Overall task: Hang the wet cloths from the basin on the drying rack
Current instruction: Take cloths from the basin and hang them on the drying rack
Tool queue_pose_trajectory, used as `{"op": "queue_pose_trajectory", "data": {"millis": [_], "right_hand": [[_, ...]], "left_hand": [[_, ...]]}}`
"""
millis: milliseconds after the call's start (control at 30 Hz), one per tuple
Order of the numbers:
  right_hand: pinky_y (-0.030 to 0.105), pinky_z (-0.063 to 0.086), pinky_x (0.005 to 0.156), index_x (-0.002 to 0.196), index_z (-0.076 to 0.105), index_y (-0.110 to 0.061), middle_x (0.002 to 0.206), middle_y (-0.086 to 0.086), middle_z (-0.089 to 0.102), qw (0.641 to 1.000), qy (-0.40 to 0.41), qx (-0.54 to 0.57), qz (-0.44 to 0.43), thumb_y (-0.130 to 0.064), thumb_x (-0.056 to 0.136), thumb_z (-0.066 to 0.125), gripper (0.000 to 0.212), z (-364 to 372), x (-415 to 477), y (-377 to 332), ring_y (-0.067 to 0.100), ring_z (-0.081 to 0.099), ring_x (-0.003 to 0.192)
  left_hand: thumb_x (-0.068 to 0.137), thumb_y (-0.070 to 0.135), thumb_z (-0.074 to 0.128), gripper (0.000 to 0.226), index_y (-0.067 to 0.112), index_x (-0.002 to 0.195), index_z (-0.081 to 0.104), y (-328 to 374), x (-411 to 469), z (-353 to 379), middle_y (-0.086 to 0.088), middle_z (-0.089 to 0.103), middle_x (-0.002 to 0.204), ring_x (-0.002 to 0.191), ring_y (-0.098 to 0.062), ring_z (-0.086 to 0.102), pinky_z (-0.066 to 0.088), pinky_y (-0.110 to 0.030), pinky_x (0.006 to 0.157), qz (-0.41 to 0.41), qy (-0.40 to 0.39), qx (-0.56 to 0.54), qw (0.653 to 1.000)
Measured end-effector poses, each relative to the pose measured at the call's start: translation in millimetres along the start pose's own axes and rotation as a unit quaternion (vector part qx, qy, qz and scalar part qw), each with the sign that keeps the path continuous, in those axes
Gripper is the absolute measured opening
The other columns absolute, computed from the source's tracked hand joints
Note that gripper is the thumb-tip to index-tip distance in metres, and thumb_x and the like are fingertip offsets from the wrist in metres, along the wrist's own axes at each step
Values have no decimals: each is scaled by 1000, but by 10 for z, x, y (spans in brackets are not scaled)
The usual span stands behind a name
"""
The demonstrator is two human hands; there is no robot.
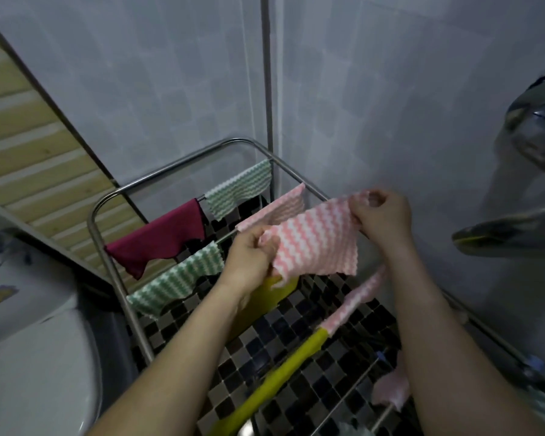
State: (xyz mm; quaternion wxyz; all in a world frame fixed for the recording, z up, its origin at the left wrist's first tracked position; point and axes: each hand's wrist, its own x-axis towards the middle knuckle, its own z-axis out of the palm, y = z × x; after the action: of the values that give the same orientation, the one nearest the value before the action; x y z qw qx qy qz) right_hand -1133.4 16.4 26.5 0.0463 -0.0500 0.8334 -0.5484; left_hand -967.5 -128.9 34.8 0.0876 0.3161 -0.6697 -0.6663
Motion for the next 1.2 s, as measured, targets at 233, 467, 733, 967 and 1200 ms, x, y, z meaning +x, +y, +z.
{"op": "queue_pose_trajectory", "data": {"millis": [233,467,733,967,1200], "right_hand": [[34,47,84,111,66,-4,109,20,67,978,-19,-207,-11,-11,87,53,28,265,29,109,34,62,103],[39,52,70,86,73,-5,78,12,69,980,-116,-124,102,-27,88,62,25,318,-33,400,27,65,72],[32,44,66,73,65,-2,73,16,63,977,-86,-187,55,-19,86,57,24,236,22,252,31,60,74],[27,33,62,66,52,-11,60,4,47,942,-109,-316,-8,-25,87,58,26,47,69,123,25,47,67],[28,41,68,92,68,-6,102,16,68,897,-100,-430,7,-24,86,60,20,63,53,240,33,65,93]], "left_hand": [[89,22,64,29,26,113,49,-328,324,-105,-7,70,97,64,-22,63,52,-39,61,-59,47,158,985],[86,27,70,8,23,91,67,-404,230,-27,6,64,78,71,-13,58,43,-26,65,-25,25,322,946],[83,16,72,6,18,78,75,-377,99,10,5,71,82,80,-12,64,49,-25,76,88,63,362,926],[80,8,73,7,14,83,70,-408,-85,83,4,62,91,81,-9,55,40,-16,74,222,73,359,904],[75,-7,69,22,14,78,70,-573,-103,180,7,59,89,80,-6,56,41,-6,74,164,50,319,932]]}}
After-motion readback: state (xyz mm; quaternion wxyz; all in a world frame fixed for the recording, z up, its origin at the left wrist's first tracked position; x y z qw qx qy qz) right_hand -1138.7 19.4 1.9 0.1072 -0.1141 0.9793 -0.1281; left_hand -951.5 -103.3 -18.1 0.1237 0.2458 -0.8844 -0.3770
